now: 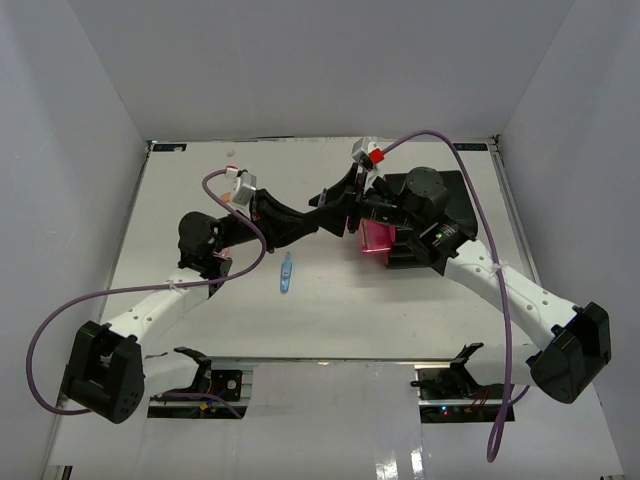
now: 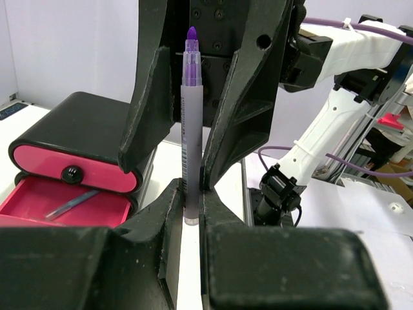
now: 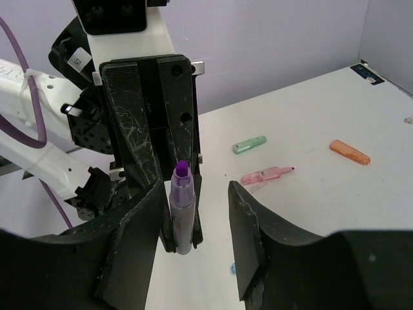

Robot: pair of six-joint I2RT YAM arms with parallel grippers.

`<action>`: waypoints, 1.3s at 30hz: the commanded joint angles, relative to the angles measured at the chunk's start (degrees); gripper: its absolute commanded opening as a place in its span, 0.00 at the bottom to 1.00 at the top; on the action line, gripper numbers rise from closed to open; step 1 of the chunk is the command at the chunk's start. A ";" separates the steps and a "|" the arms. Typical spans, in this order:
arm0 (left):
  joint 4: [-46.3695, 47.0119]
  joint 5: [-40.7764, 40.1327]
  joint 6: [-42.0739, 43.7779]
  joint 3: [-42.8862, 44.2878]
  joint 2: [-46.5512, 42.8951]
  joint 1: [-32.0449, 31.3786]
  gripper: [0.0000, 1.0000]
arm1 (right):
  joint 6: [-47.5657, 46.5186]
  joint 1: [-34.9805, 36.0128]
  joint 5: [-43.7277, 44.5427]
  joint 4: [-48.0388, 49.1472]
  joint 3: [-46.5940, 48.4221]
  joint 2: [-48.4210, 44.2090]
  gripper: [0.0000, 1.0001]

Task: Sort the stationery into containers
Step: Pick up the pen from the center of the board.

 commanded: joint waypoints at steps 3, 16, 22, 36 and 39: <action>6.35 -2.03 -3.19 -1.62 0.15 -0.49 0.00 | 1.30 0.41 -1.25 6.43 -1.41 -0.04 0.50; 14.26 -4.93 -7.06 -3.29 1.11 -1.20 0.00 | 3.15 0.49 -1.77 12.93 -5.01 -1.01 0.44; 16.46 -6.86 -8.12 -4.17 0.94 -1.46 0.00 | 4.21 0.58 -2.21 14.87 -6.24 -1.10 0.42; 15.07 -5.90 -7.33 -3.47 1.99 -2.51 0.04 | 4.03 0.49 -2.48 16.37 -7.04 -1.89 0.11; 11.11 -6.34 -5.13 -3.91 0.94 -2.51 0.19 | 3.07 0.58 -2.04 15.67 -7.21 -2.59 0.08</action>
